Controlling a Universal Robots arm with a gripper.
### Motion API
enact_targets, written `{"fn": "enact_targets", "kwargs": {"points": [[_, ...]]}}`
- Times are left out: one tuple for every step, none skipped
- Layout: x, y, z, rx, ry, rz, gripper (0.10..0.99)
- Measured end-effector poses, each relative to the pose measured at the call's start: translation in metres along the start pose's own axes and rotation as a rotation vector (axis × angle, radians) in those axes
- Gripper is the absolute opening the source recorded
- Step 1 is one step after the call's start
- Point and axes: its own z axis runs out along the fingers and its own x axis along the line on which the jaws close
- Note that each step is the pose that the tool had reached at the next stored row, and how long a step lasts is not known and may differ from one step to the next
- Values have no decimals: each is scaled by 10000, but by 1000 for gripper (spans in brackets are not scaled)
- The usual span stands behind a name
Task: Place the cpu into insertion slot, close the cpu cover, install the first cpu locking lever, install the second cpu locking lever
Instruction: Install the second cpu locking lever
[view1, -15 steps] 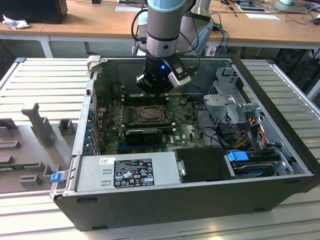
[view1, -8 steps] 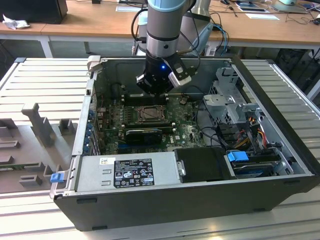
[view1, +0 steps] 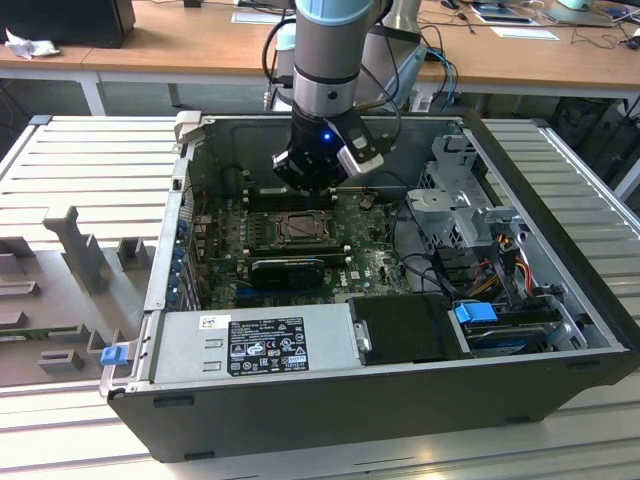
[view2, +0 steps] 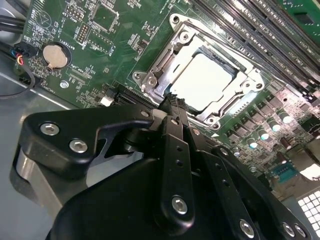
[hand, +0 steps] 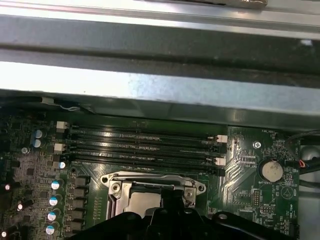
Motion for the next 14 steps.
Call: {"fn": "enact_targets", "kwargs": {"points": [[0,-1,-1,1,1,1,106],[0,-2,-3,2,1,1,106],[0,-2,-7,3,2,0,106],[0,-2,-14,2,1,0,106],[0,-1,-25,1,0,-1,106],[0,0,-34,2,2,0,106],[0,1,-51,1,1,0,106],[0,2,-62,1,1,0,106],[0,3,-72,1,1,0,106],[0,4,-77,1,1,0,106],[0,1,-77,-1,1,-2,106],[0,-5,-79,1,2,-3,106],[1,-14,-79,1,1,-2,106],[2,-25,-80,1,1,0,106]]}}
